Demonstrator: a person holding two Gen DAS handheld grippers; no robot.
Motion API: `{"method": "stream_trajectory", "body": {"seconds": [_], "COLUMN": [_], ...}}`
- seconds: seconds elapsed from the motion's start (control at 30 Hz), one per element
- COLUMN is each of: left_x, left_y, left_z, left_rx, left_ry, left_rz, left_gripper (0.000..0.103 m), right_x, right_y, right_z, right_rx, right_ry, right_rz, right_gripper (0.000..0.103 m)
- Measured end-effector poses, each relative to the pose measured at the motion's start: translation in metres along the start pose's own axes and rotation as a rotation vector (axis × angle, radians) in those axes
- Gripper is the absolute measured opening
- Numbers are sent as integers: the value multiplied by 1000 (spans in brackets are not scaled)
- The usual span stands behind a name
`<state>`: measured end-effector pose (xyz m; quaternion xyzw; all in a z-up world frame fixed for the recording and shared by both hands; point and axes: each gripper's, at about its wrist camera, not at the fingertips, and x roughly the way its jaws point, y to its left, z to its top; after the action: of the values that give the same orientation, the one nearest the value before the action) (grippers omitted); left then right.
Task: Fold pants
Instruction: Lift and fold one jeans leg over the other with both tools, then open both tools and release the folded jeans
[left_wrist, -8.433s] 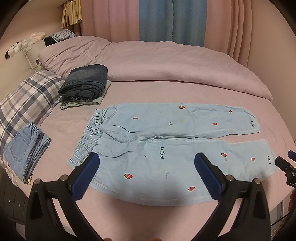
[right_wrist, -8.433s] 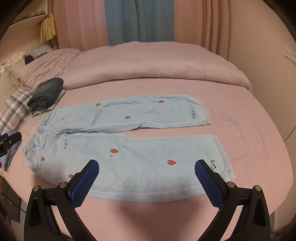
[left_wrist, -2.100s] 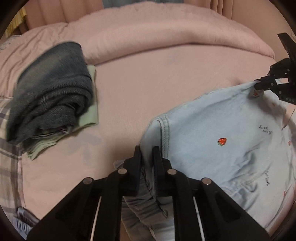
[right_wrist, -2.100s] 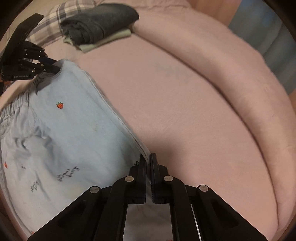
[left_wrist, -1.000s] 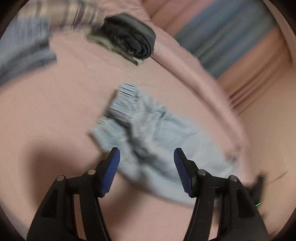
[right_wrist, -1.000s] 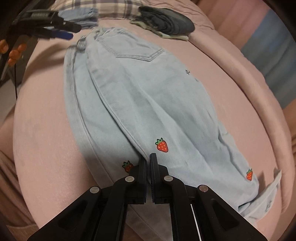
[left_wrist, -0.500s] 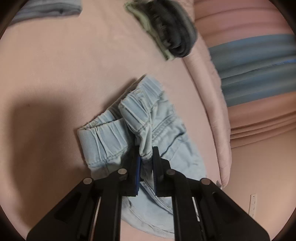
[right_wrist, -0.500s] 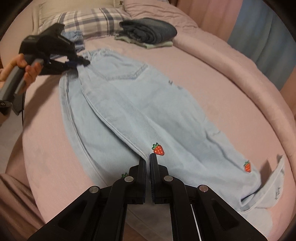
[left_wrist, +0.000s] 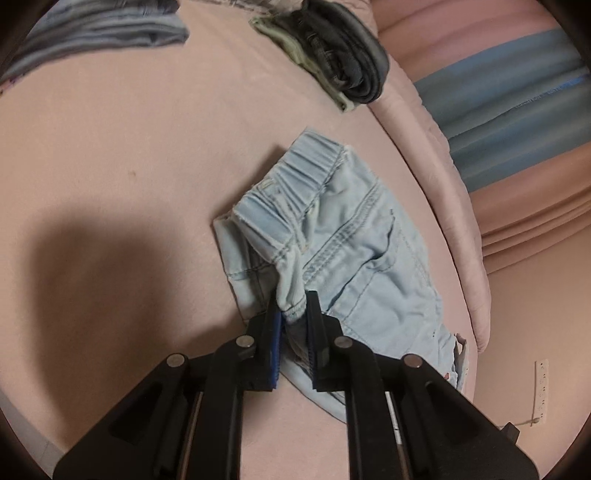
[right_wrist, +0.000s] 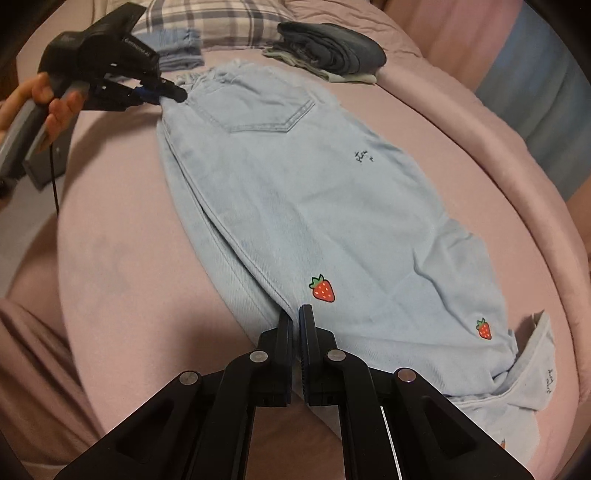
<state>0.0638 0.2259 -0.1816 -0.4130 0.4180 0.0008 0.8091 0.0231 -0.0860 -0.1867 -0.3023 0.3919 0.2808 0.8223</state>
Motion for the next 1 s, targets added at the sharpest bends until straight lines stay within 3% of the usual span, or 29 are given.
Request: {"method": "stream_trajectory", "body": {"seconds": [0.13,0.17,0.2,0.23,0.33,0.47,0.57,0.63,0.67,0.77,0.87,0.9,0.97,1.0], "left_x": [-8,-13,-19,-24,-38,-28,0,24,35,72,72,72,72,72], "left_y": [-7,-14,-21,-26,-48,-89,-114,-127,-130,-135,-140,-141,-142,-144], "left_z": [2,1,-2,-4,-15,-30,-51,-68,-75,-95,-111,-112,-113,-113], "left_rx": [38,68,117,156,284,436,532,595,617,685,817,833,846,848], "left_ry": [14,7,-12,-33,-85,-75,-12,42,68,174,153,161,172,175], "left_rz": [30,51,98,127,164,95,65,59,68,161,201,202,201,200], "left_gripper": [15,26,46,53,54,56,56,56,56,59,66,67,68,68], "right_x": [-5,-8,-14,-21,-40,-44,-27,-8,4,-3,-23,-36,-52,-57], "right_y": [-13,-17,-23,-30,-49,-76,-77,-68,-62,-56,-74,-87,-112,-125], "right_z": [4,4,4,4,2,-2,-8,-19,-26,-34,-41,-44,-47,-50], "right_rx": [56,75,104,134,232,391,453,467,474,471,571,603,668,708], "right_ry": [3,2,-5,-22,-86,-131,-89,-17,30,-25,-47,-84,-136,-150], "right_rz": [24,35,49,67,107,141,113,144,158,165,231,222,181,148], "right_gripper": [6,7,8,11,16,19,19,19,19,20,22,25,52,59]}}
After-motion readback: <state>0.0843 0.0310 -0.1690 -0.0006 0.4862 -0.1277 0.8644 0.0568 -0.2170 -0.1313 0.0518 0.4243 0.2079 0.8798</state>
